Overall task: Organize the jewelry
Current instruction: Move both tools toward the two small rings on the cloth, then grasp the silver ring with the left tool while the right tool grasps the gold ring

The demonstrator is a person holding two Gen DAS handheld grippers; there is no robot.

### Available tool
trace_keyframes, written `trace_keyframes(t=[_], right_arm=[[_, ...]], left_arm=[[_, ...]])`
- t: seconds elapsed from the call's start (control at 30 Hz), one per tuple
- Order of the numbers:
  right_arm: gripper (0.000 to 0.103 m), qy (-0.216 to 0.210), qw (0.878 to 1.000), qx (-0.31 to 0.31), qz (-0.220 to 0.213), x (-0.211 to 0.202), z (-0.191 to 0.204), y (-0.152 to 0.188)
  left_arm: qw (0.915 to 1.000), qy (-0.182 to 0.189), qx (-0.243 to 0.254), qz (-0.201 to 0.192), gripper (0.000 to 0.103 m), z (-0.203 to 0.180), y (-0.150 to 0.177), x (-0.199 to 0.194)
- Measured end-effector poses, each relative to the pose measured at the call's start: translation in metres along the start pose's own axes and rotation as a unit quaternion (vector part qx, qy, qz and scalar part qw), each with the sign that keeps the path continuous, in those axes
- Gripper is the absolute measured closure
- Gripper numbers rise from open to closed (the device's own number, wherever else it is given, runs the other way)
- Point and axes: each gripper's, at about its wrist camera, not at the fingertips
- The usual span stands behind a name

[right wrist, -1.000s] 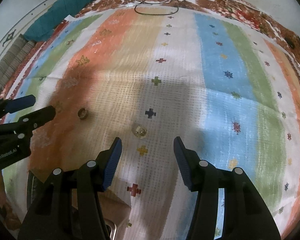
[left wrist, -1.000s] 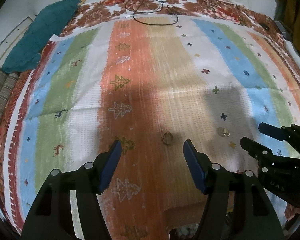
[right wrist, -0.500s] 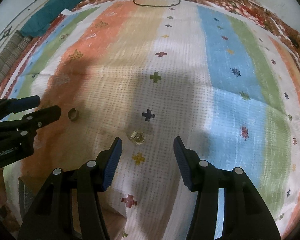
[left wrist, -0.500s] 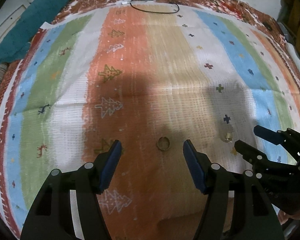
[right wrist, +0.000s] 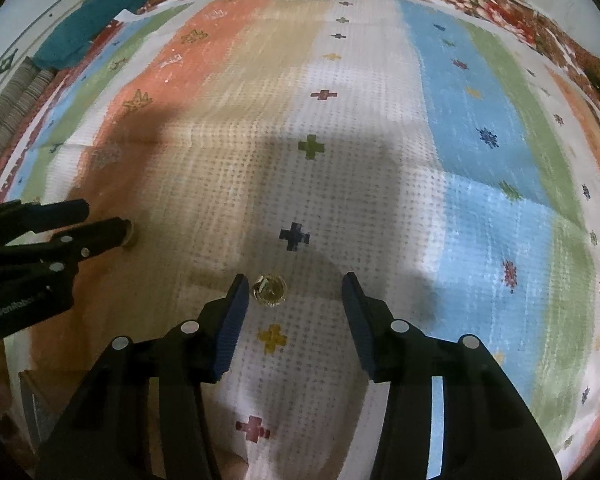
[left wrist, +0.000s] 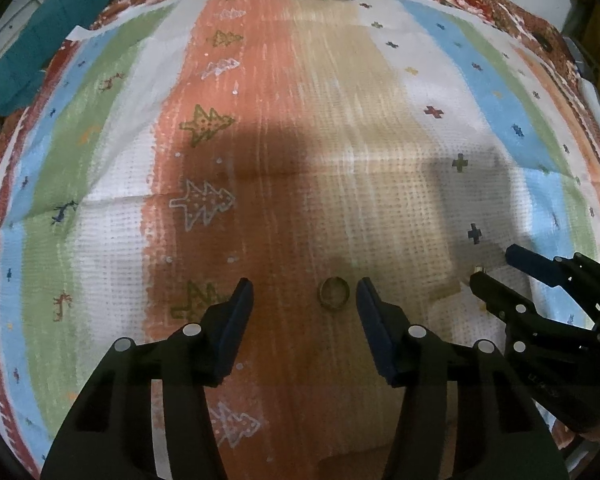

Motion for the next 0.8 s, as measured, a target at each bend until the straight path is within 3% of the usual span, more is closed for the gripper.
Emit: trace_keyframes(t=[0.23,0.33,0.8], right_arm=[[0.079,0.009,1.000,0.000,0.005,0.005,-0.001,-0.002],[0.084,0.006,1.000,0.002,0.007,0.005,-0.003,-0.003],[0.085,-0.005,1.000,0.000,-0.009,-0.016,0.001,0.002]], left_arm=[[0.9999,0.001,0.013,0.009,0.065,-0.007,-0.004,0.011],[0.9998,0.001,0.016,0.012,0.084,-0.008,-0.005,0.014],[0.9999,0.006,0.009,-0.010,0.085,-0.006,0.002,-0.009]])
Point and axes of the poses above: each gripper's, at about its wrist camera, not at the fingertips, and x roughly the way its jaws point, z to its left, y to its underside, and after that the axes turned 12 degrees about x, right-handed
